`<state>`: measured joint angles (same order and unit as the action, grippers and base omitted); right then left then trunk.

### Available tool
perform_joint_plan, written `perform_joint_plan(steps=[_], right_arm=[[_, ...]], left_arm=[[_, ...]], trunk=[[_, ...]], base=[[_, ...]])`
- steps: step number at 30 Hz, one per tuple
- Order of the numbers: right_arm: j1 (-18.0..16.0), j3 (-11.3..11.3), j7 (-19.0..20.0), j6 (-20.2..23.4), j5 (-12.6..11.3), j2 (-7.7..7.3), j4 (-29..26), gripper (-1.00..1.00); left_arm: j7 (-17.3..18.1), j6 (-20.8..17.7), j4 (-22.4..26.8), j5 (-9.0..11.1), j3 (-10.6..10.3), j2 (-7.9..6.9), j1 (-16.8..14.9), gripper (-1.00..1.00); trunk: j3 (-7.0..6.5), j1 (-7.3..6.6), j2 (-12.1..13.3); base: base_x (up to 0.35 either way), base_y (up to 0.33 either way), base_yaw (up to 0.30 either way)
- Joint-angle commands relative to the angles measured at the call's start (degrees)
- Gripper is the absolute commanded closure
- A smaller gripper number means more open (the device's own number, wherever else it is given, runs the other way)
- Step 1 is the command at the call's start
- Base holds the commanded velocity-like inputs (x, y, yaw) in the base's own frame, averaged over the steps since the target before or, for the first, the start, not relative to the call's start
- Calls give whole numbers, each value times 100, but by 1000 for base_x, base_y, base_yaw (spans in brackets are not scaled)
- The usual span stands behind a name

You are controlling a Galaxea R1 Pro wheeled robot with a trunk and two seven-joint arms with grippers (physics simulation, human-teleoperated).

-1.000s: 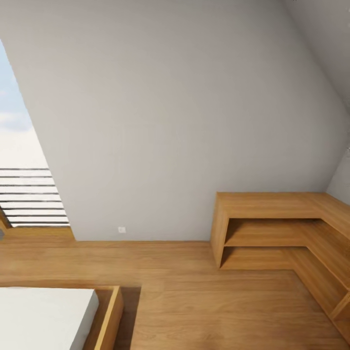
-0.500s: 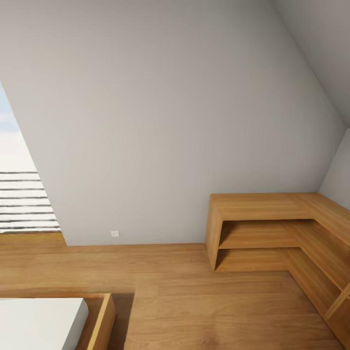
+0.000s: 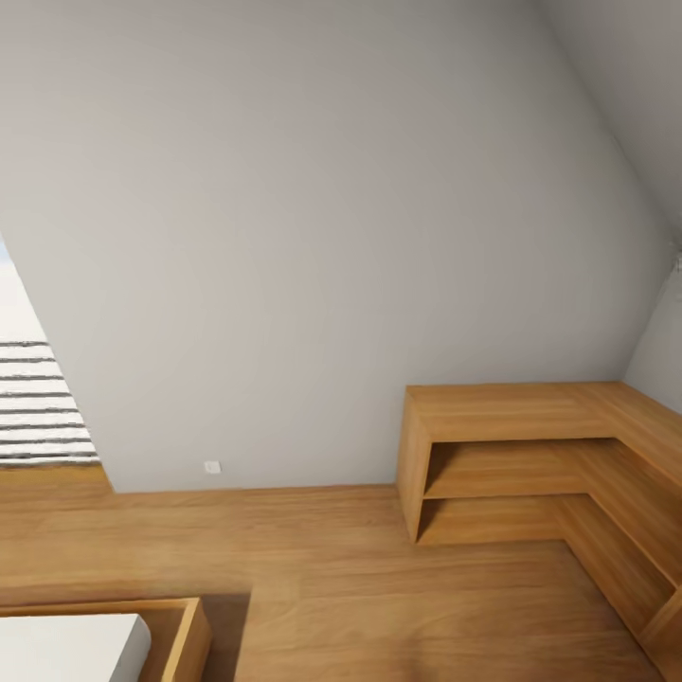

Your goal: In the bedroom, organize the workspace by keeping the computer under the desk, ensuring the monitor is on the desk, placing the keyboard on the desk next to the monitor, placing the mouse on the desk next to the keyboard, moving the folder from the swivel chair onto the desk next to the mouse, stacking the notebook on top of the folder with the pen on top of the notebook, and positioning the swivel chair next to the desk.

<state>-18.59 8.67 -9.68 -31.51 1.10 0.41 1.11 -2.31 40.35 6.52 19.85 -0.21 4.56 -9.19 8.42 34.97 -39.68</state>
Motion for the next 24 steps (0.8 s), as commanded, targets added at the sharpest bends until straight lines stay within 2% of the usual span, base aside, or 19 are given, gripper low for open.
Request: perform_joint_plan(steps=[1,9,24], right_arm=[[-9,47,-52,-12,13,3,12,-100],[-10,47,-52,-13,13,3,12,-100],[-7,41,-58,37,21,0,20,-100]], left_arm=[[-25,16,-1,-8,-5,1,-4,-100],[-30,18,-1,-6,-5,1,-4,-100],[-96,25,-1,16,21,-5,-4,-100]], trunk=[[4,3,-7],[-43,3,-7],[-127,3,-7]], base=[[184,-2,-137],[150,-1,-163],[14,0,-192]])
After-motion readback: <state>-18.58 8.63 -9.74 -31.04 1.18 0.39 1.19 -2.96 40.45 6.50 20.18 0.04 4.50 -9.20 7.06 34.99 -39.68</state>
